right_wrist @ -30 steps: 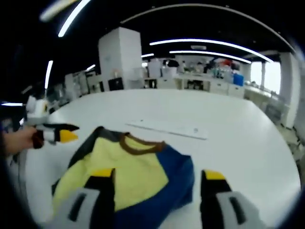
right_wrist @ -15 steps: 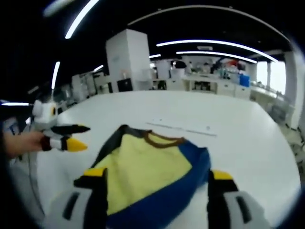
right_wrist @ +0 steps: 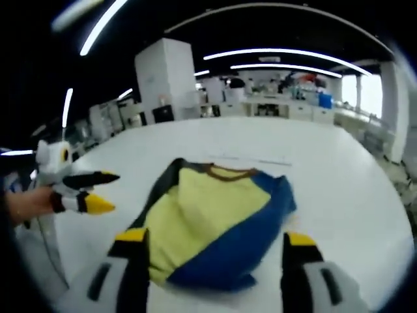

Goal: Fold the garment on the visible template until the final outline fits inside the template.

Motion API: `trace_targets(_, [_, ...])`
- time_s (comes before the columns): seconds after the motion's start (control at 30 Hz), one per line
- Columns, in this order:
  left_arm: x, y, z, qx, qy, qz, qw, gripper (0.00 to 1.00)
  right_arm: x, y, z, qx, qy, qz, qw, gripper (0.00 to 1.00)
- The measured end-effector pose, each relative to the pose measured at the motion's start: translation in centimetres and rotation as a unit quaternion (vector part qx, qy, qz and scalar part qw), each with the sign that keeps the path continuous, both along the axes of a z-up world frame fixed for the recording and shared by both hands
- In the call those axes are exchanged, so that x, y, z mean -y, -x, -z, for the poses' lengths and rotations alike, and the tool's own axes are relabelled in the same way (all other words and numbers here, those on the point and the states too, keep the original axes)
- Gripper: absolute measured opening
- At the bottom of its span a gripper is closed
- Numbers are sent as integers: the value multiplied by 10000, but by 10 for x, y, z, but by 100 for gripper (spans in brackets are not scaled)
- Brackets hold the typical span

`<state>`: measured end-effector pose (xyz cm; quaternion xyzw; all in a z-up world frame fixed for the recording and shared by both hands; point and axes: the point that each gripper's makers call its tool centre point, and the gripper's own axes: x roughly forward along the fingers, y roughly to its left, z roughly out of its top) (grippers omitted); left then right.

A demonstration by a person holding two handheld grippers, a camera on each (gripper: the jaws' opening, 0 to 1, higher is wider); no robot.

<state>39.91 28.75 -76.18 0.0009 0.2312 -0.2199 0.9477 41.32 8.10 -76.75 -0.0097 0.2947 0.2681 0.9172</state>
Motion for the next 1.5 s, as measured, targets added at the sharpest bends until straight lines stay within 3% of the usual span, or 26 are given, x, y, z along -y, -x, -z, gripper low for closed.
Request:
trace_targets(0.23, [9, 16, 8, -35, 16, 112, 9999, 67, 2, 22, 11, -168, -11, 38, 9999, 73])
trace_targets(0.43, [21, 30, 22, -127, -83, 267, 9995, 55, 3, 38, 19, -235, 71, 10, 9997, 67])
trace_targets(0.73, [30, 42, 37, -243, -223, 345, 9989, 44, 5, 57, 42, -295, 426, -174, 9985, 49])
trace_targets(0.9, [34, 41, 47, -319, -214, 356, 9986, 38, -5, 58, 53, -152, 465, -394, 9980, 33])
trace_targets(1.13, [40, 40, 60, -464, -187, 436, 9978, 31, -19, 60, 61, -67, 437, -535, 9976, 19])
trace_targets(1.5, [41, 37, 74, -559, -314, 465, 9969, 20, -33, 54, 72, 4, 583, -709, 9958, 9])
